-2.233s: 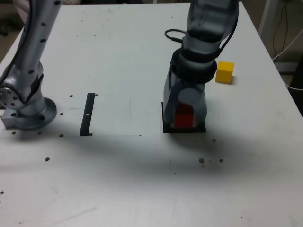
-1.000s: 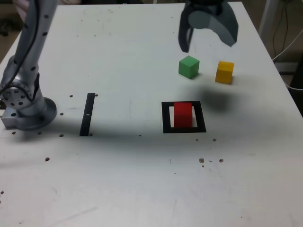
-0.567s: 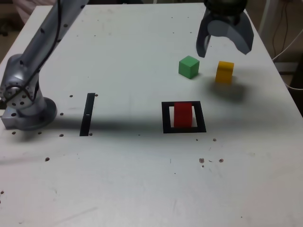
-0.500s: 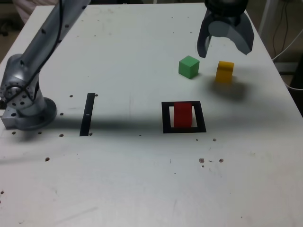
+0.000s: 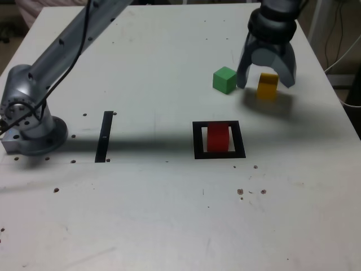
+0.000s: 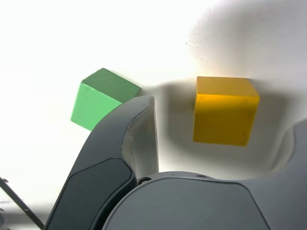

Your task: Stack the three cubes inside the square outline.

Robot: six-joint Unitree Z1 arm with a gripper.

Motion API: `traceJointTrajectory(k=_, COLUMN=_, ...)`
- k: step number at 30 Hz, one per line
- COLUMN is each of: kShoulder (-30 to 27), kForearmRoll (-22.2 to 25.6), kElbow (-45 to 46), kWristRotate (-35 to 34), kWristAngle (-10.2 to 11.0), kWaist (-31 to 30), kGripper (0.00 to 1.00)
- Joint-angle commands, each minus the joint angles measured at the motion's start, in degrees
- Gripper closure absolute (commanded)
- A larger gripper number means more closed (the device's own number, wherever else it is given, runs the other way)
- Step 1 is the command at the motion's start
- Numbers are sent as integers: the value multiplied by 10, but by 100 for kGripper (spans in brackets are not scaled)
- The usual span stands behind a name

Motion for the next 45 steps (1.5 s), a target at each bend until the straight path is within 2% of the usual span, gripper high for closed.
traceJointTrajectory(k=1, kShoulder=6, kForearmRoll=-6, kElbow=1, kWristRotate=-4, kWristAngle=-3, kWaist=-7, kGripper=18)
traceJointTrajectory(k=7, kShoulder=20, kForearmRoll=-24, kElbow=-6, kWristRotate=-10, kWristAngle=-8, kWaist=-15, kGripper=29)
traceJointTrajectory(k=11, kShoulder=28, kForearmRoll=-29, kElbow=-9, kWristRotate=-10, kWristAngle=-5, kWaist=-15, kGripper=35)
traceJointTrajectory(k=21, kShoulder=32, kForearmRoll=-35, kElbow=-17, kWristRotate=-10, kWristAngle=17, kWaist=-6, kGripper=37)
traceJointTrajectory(k=28, kShoulder=35, kForearmRoll=-40, kElbow=-16, kWristRotate=-8, kWristAngle=21, kWaist=2, kGripper=37)
traceJointTrajectory(k=32, kShoulder=32, kForearmRoll=-33, kElbow=-12, kWristRotate=-3, kWristAngle=10, kWaist=3, kGripper=44)
traceJointTrajectory(k=39, kShoulder=18, kForearmRoll=-34, kElbow=-4, kWristRotate=1, kWristAngle=-12, kWaist=-4, kGripper=74)
traceJointTrajectory(k=45, kShoulder=-1, kForearmRoll=-38, kElbow=10, kWristRotate=-3, kWristAngle=-33, kWaist=-14, kGripper=80)
